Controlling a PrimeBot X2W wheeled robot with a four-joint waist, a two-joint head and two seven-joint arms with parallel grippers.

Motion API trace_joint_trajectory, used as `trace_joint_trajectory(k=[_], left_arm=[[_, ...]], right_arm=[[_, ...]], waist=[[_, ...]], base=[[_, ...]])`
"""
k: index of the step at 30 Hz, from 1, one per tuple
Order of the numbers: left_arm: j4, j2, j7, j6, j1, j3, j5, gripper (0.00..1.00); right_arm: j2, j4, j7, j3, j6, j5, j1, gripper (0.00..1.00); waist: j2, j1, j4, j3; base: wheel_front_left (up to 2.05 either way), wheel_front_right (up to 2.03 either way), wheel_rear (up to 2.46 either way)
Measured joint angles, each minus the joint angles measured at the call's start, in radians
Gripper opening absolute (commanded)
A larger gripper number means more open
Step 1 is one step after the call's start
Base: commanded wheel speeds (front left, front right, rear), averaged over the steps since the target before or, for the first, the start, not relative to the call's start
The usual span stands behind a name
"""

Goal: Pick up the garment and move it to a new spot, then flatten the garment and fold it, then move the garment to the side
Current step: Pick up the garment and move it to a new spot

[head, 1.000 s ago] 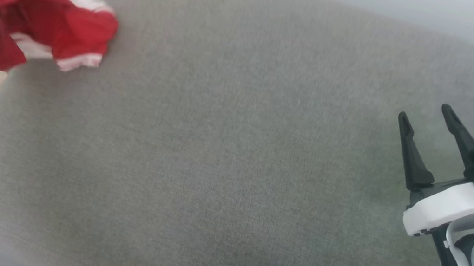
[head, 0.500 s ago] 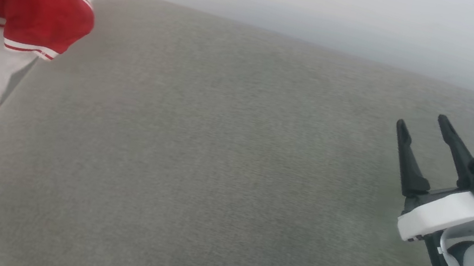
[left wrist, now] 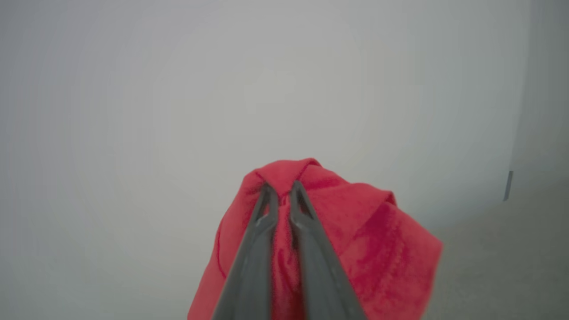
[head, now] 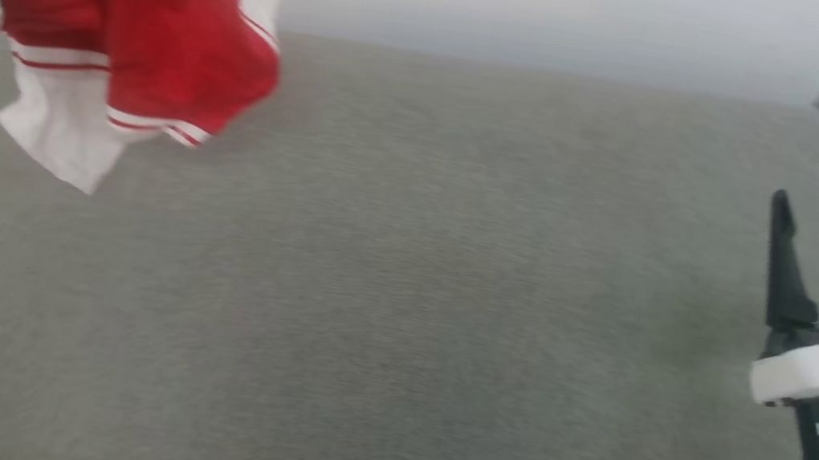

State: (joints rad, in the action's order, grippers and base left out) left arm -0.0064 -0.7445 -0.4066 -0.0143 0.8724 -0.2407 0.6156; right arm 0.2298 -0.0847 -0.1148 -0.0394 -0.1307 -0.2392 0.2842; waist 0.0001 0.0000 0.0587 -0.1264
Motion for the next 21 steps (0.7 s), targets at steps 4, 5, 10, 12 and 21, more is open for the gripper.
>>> trace_joint_trajectory(k=[4, 5, 10, 12, 21], left_arm=[[-0.122, 0.004, -0.058, -0.036, -0.018, -0.017, 0.001, 0.0], [-0.164, 0.01, -0.084, -0.049, -0.023, -0.03, 0.001, 0.0], [-0.236, 0.033, -0.139, -0.073, -0.041, -0.078, -0.005, 0.0], [-0.25, 0.041, -0.167, -0.084, -0.066, -0.096, 0.003, 0.0], [-0.221, 0.097, -0.253, -0.148, -0.299, -0.219, 0.043, 0.0]], right_arm=[[-0.007, 0.016, -0.009, -0.056, 0.0, 0.006, -0.006, 1.0], [-0.012, 0.02, -0.014, -0.077, 0.0, 0.012, -0.01, 1.0], [-0.036, 0.017, -0.031, -0.104, 0.0, 0.017, -0.018, 1.0], [-0.045, 0.009, -0.042, -0.116, 0.0, 0.018, -0.026, 1.0], [-0.101, -0.052, -0.081, -0.088, 0.0, 0.018, -0.033, 1.0]], waist=[[-0.0001, 0.0, -0.071, -0.022], [0.0, 0.0, -0.105, -0.037], [0.0, 0.0, -0.178, -0.079], [0.0, 0.0, -0.198, -0.098], [0.0, 0.0, -0.249, -0.154]], base=[[0.0, 0.0, 0.0], [0.0, 0.0, 0.0], [0.0, 0.0, 0.0], [0.0, 0.0, 0.0], [0.0, 0.0, 0.0]])
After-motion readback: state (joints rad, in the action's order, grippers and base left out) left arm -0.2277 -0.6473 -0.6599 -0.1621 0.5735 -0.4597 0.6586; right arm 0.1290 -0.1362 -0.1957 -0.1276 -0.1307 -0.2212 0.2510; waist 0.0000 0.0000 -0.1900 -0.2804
